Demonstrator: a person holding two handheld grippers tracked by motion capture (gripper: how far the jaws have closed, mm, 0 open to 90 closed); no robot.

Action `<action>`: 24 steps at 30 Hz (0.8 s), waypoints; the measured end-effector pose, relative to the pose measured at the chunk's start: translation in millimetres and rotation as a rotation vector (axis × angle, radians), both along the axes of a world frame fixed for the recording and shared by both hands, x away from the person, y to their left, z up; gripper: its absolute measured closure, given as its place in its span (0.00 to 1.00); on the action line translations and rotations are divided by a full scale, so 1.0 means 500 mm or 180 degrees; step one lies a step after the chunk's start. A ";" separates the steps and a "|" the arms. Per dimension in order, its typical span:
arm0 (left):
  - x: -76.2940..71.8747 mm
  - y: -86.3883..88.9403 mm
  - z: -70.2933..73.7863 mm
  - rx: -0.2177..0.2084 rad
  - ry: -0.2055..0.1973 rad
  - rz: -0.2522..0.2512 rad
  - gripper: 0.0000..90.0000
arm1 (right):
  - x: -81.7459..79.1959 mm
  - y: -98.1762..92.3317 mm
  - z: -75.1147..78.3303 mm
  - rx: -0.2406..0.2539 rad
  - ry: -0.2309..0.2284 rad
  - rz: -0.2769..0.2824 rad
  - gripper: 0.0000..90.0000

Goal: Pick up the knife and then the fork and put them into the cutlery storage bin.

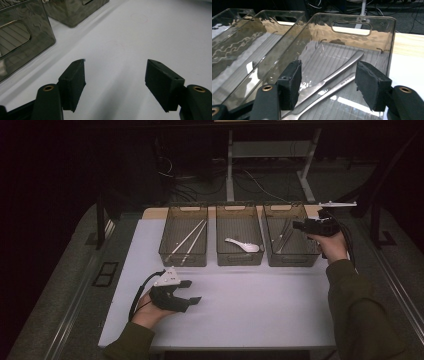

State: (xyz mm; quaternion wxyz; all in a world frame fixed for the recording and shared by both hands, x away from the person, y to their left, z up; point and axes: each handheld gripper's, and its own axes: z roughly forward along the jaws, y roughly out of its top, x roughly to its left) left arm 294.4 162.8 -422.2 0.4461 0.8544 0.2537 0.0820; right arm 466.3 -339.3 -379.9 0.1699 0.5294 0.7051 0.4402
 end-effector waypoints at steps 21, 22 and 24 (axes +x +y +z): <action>-0.008 0.019 -0.005 -0.0048 -0.0131 0.0275 0.05 | -0.099 0.037 0.026 0.0101 -0.0370 0.0410 0.21; -0.009 0.019 -0.005 -0.0054 -0.0131 0.0284 0.04 | -0.105 0.038 0.026 0.0081 -0.0386 0.0425 0.21; -0.012 0.018 -0.003 -0.0053 -0.0134 0.0270 0.02 | -0.117 0.041 0.027 0.0065 -0.0412 0.0489 0.20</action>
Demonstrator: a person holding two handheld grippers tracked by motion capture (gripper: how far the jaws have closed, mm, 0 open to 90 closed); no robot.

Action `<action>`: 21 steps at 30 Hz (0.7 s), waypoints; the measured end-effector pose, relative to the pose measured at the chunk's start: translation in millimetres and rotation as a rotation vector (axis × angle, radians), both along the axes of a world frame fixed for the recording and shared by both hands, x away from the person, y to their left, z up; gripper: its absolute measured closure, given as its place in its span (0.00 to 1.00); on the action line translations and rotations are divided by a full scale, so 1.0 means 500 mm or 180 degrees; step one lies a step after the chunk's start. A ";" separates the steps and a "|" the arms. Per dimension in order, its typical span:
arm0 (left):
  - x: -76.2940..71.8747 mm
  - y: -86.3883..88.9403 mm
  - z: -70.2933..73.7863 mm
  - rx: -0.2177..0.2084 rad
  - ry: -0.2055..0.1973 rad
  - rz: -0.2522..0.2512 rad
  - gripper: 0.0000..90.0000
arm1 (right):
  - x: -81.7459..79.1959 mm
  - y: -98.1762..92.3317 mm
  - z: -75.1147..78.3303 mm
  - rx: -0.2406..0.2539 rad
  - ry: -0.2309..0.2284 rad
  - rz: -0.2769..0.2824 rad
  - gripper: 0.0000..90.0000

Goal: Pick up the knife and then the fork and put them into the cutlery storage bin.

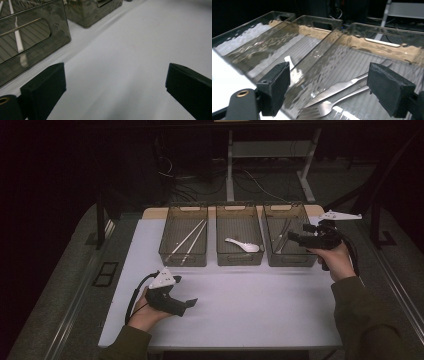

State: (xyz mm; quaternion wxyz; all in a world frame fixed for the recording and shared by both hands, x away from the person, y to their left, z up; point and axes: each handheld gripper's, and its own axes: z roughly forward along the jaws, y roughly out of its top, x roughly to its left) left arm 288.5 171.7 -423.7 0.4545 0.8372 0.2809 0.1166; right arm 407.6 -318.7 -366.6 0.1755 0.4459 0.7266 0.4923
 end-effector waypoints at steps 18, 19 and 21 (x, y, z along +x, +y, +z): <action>-0.012 0.004 -0.004 0.0015 0.0003 -0.0051 0.00 | -0.141 0.059 -0.022 -0.0137 -0.0194 0.0422 0.20; -0.012 0.004 -0.005 0.0025 0.0004 -0.0057 0.00 | -0.148 0.062 -0.026 -0.0122 -0.0193 0.0423 0.20; -0.011 0.004 -0.007 0.0024 0.0008 -0.0059 0.00 | -0.161 0.067 -0.035 -0.0107 -0.0187 0.0464 0.20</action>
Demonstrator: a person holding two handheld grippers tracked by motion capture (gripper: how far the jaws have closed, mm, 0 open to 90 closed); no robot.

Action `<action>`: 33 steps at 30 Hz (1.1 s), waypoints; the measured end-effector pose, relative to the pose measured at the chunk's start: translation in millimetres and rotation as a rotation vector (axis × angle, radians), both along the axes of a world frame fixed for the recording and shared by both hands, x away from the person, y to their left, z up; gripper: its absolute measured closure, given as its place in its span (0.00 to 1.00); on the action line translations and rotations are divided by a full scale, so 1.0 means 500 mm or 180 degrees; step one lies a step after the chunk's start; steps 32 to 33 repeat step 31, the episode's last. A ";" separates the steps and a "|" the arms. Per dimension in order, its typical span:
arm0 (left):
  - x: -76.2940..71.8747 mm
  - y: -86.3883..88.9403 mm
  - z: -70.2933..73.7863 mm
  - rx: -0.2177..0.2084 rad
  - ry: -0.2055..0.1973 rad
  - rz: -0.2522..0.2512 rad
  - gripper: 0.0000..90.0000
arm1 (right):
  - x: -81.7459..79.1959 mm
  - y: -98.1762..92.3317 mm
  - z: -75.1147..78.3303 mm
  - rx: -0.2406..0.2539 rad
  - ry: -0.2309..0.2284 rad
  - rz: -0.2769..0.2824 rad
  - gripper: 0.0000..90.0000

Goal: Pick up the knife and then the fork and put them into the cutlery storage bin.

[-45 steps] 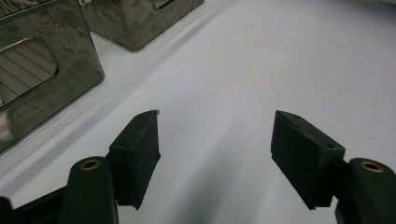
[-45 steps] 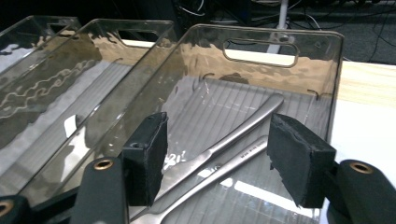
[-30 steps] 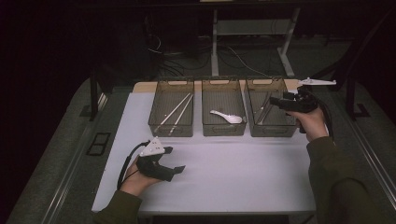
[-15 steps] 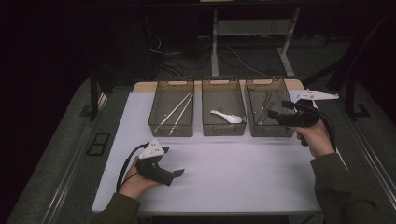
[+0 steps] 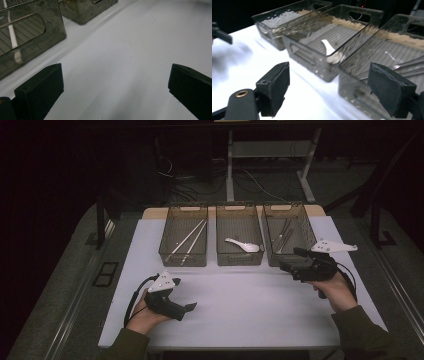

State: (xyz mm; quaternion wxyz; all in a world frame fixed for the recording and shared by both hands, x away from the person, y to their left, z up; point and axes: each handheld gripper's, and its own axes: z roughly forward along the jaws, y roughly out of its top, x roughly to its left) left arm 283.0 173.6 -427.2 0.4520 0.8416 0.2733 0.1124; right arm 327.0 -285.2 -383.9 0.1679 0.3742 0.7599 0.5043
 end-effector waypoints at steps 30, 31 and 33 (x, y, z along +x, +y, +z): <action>-0.002 0.001 0.007 -0.0033 -0.0060 -0.0062 0.00 | -0.131 -0.026 -0.111 -0.0145 0.0160 0.0243 0.20; -0.002 0.001 0.007 -0.0029 -0.0063 -0.0065 0.00 | -0.131 -0.026 -0.110 -0.0140 0.0154 0.0241 0.20; -0.002 0.001 0.007 -0.0029 -0.0063 -0.0065 0.00 | -0.131 -0.026 -0.110 -0.0140 0.0154 0.0241 0.20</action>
